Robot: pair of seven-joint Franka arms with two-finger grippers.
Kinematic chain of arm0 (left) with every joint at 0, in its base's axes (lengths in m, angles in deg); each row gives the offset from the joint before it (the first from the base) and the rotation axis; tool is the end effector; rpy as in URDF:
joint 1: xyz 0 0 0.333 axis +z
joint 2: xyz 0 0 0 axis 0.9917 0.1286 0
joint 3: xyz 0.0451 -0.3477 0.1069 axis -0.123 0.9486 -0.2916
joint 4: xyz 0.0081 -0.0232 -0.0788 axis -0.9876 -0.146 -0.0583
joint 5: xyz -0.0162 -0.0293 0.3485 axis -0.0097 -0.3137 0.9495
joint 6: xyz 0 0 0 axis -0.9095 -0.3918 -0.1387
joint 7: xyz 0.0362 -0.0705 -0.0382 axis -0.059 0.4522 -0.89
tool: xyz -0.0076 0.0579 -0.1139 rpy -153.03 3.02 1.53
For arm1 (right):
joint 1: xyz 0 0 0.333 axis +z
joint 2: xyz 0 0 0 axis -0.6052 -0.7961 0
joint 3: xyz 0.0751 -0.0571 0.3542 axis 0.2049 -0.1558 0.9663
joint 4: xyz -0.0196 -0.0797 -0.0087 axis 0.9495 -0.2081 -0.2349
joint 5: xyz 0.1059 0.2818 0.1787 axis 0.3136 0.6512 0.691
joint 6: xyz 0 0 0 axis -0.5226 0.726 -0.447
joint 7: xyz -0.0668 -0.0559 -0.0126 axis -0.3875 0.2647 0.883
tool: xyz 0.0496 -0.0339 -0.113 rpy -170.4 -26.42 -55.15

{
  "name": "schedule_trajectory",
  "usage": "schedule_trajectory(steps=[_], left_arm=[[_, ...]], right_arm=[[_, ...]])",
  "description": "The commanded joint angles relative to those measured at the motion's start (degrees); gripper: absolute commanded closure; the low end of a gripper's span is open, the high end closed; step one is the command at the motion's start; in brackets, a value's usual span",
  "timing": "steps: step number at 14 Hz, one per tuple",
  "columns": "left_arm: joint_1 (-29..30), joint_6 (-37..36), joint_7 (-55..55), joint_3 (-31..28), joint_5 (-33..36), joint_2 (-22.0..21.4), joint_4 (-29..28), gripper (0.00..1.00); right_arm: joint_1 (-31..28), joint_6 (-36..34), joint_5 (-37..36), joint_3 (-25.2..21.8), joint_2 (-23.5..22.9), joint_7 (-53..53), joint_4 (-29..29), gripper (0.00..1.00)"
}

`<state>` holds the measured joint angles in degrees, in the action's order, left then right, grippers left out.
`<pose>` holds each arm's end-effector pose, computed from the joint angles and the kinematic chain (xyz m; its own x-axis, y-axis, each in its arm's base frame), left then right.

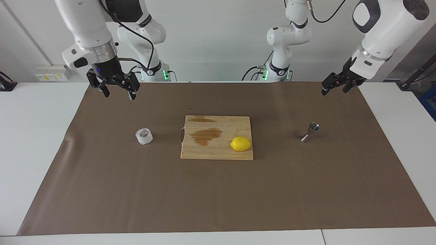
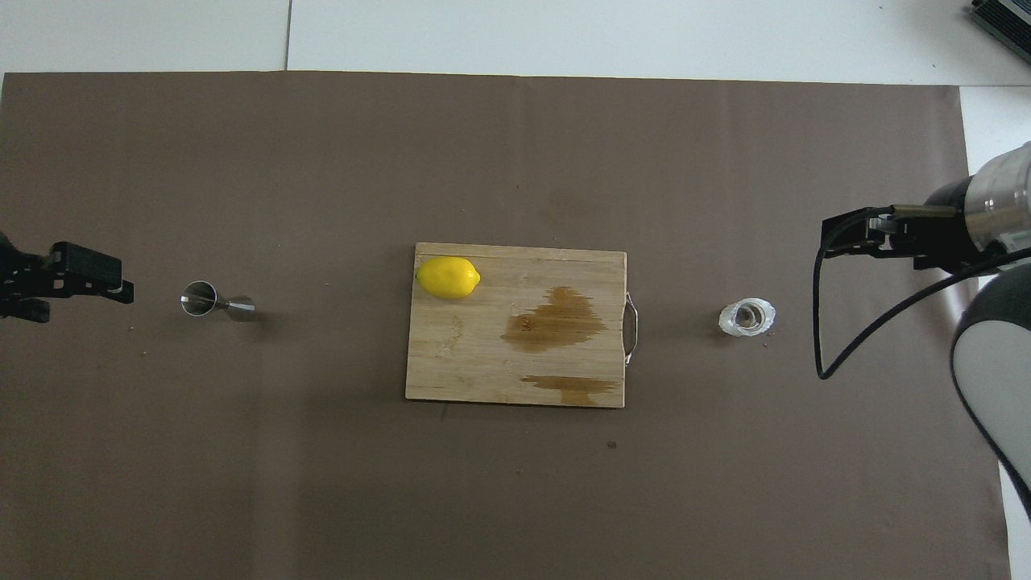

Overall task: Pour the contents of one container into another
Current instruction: 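Move the open left gripper to the small metal cup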

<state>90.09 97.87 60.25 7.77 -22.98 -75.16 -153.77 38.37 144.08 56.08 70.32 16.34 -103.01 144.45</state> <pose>0.4854 0.0096 0.6067 0.9772 0.1450 -0.1549 0.1632 -0.9802 0.1121 0.5095 0.0482 0.6487 0.9880 -0.1416 0.0616 -0.1423 -0.9898 0.0063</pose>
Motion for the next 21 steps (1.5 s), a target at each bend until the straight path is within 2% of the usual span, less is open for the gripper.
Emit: schedule_trajectory(steps=[1, 8, 11, 13, 17, 21], left_arm=[[4.46, 1.02, -0.84, 0.30, -4.48, 2.00, -3.56, 0.00], [7.81, 0.41, -7.43, -0.66, -14.16, 12.37, -3.03, 0.00], [7.82, -0.03, -10.23, -1.37, -15.57, 15.89, -2.25, 0.00], [7.56, -1.44, -13.56, -4.34, -20.12, 18.62, -1.19, 0.00], [7.99, -1.18, -17.54, -6.90, -28.91, 19.68, -3.47, 0.00], [7.91, 1.62, -17.36, -9.80, -38.05, 19.60, -8.99, 0.00]], right_arm=[[-0.95, -1.06, 1.52, 0.37, -0.46, 1.17, -1.00, 0.00], [-0.87, -1.06, 1.52, 0.37, -0.46, 1.17, -1.00, 0.00], [-0.87, -1.06, 1.52, 0.37, -0.46, 1.17, -1.00, 0.00], [-0.87, -1.06, 1.52, 0.37, -0.46, 1.17, -1.00, 0.00], [-0.87, -1.06, 1.52, 0.37, -0.46, 1.17, -1.00, 0.00], [-0.95, -1.06, 1.52, 0.37, -0.46, 1.17, -1.00, 0.00]])
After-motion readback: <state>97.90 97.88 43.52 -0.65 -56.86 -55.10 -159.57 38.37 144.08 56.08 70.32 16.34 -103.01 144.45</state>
